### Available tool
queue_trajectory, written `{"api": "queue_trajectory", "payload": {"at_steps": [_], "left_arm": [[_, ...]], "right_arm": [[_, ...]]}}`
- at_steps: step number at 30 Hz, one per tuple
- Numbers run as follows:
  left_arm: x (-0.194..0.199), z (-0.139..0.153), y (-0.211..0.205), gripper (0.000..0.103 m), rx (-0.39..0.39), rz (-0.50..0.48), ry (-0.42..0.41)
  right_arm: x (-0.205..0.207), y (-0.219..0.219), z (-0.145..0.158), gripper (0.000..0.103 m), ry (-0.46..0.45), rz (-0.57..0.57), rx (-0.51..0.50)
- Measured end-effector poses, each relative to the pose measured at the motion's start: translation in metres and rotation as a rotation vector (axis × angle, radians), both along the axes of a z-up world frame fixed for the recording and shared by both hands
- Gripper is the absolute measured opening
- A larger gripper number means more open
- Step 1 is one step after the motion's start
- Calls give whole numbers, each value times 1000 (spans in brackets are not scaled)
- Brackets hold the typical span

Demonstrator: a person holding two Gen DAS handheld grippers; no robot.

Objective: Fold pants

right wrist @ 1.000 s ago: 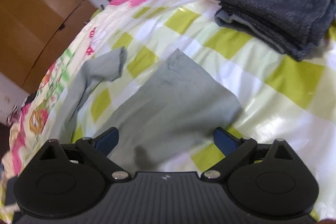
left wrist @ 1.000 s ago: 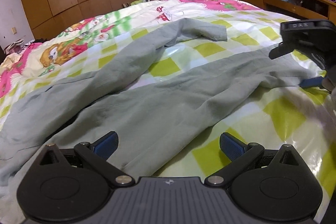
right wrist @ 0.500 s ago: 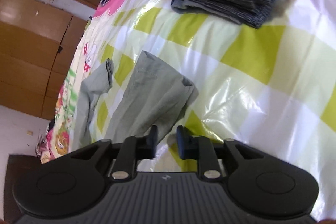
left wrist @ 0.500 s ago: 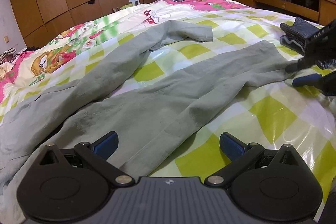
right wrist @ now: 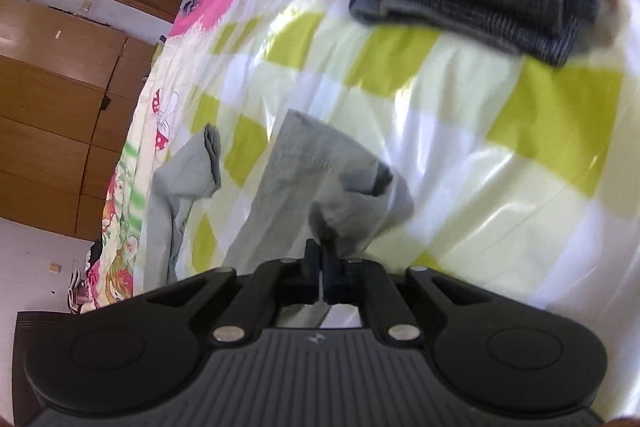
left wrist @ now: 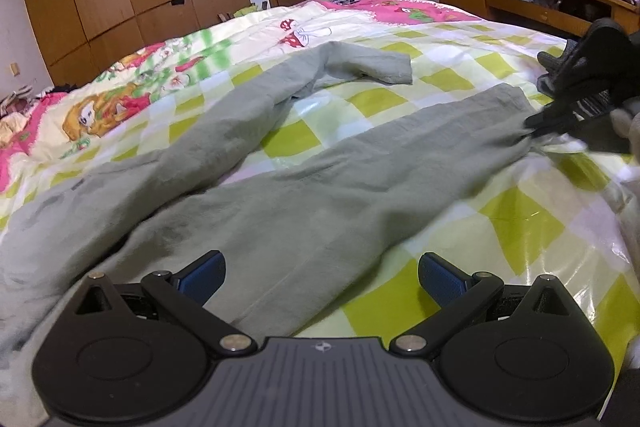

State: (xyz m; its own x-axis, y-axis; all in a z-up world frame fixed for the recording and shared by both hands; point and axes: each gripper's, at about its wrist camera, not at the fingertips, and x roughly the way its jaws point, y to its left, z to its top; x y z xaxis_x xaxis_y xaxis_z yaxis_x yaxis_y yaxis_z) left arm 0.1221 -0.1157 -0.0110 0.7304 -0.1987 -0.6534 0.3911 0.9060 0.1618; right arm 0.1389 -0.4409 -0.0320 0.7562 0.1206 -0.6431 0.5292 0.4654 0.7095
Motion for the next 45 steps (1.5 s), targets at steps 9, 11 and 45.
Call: {"api": "queue_trajectory", "payload": {"at_steps": [9, 11, 45], "left_arm": [[-37, 19, 18, 103, 8, -19, -30], [-44, 9, 25, 103, 39, -16, 3], [126, 22, 302, 103, 183, 200, -72]], "right_arm": [[-64, -24, 32, 4, 27, 40, -165], [-68, -22, 17, 5, 147, 84, -207], [201, 377, 59, 51, -119, 1341, -823]]}}
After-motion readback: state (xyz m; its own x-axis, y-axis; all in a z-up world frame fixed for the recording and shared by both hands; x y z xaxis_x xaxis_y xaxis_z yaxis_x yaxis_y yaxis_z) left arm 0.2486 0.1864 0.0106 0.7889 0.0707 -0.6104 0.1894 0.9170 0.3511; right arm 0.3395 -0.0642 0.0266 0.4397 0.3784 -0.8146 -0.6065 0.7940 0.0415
